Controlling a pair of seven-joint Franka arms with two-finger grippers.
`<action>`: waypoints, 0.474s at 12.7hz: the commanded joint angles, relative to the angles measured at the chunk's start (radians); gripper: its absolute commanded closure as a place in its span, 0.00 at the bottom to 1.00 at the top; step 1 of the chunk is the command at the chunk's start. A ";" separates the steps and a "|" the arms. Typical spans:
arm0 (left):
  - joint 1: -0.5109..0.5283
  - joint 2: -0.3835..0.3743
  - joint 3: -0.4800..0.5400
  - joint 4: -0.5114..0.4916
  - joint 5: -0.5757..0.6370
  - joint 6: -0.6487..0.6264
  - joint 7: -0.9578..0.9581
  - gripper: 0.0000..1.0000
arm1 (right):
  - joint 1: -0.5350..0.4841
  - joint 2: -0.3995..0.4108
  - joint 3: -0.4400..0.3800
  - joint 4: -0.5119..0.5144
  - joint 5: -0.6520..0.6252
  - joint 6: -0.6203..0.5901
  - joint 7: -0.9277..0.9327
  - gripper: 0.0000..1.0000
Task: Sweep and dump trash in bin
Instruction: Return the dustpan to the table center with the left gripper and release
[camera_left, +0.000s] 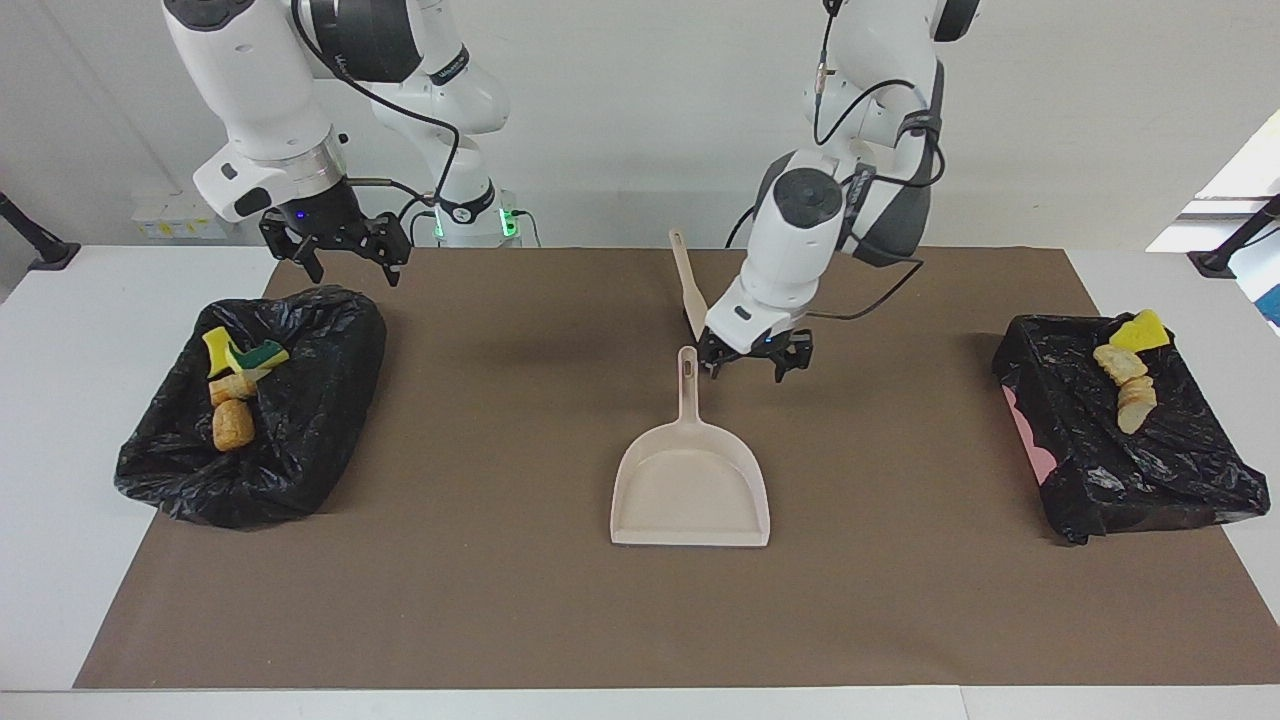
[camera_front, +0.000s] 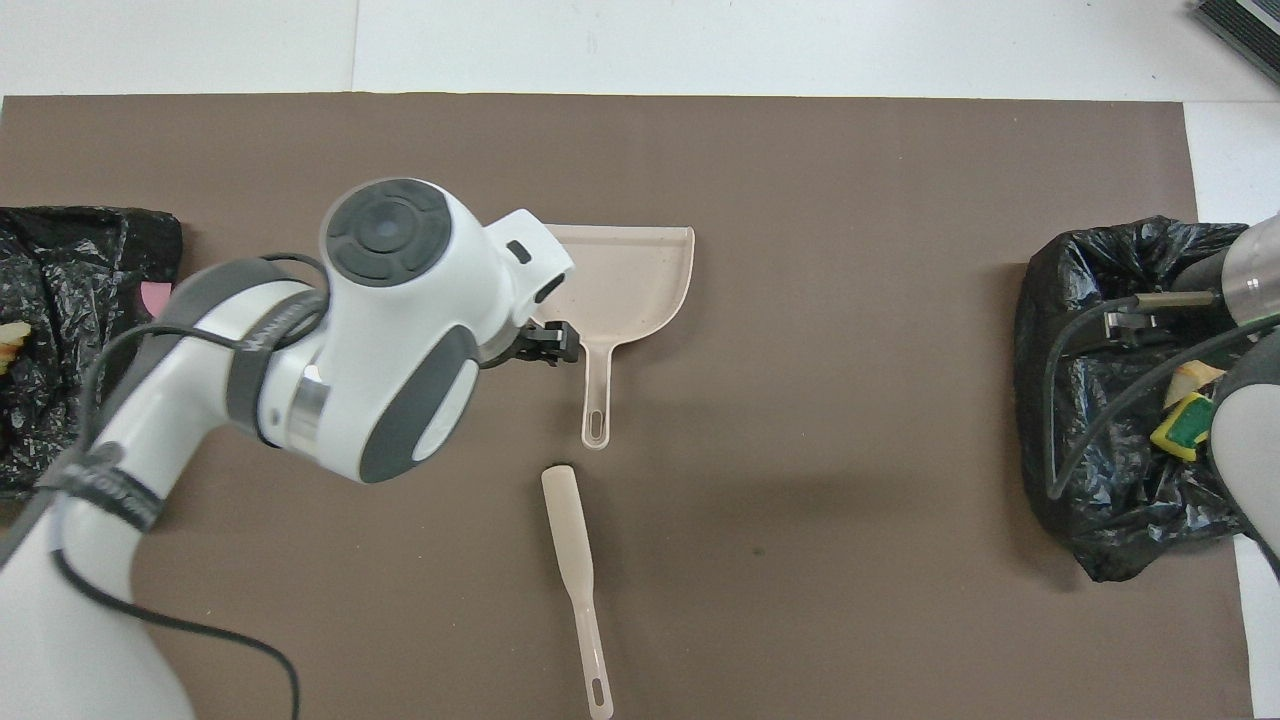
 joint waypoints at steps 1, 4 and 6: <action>0.101 -0.163 -0.006 -0.043 0.014 -0.124 0.180 0.00 | -0.013 -0.008 0.002 0.001 0.026 -0.008 -0.019 0.00; 0.211 -0.281 -0.005 -0.030 0.015 -0.232 0.344 0.00 | -0.013 -0.006 0.004 0.001 0.026 -0.008 -0.019 0.00; 0.289 -0.338 -0.005 -0.009 0.018 -0.273 0.441 0.00 | -0.013 -0.006 0.004 0.001 0.026 -0.008 -0.019 0.00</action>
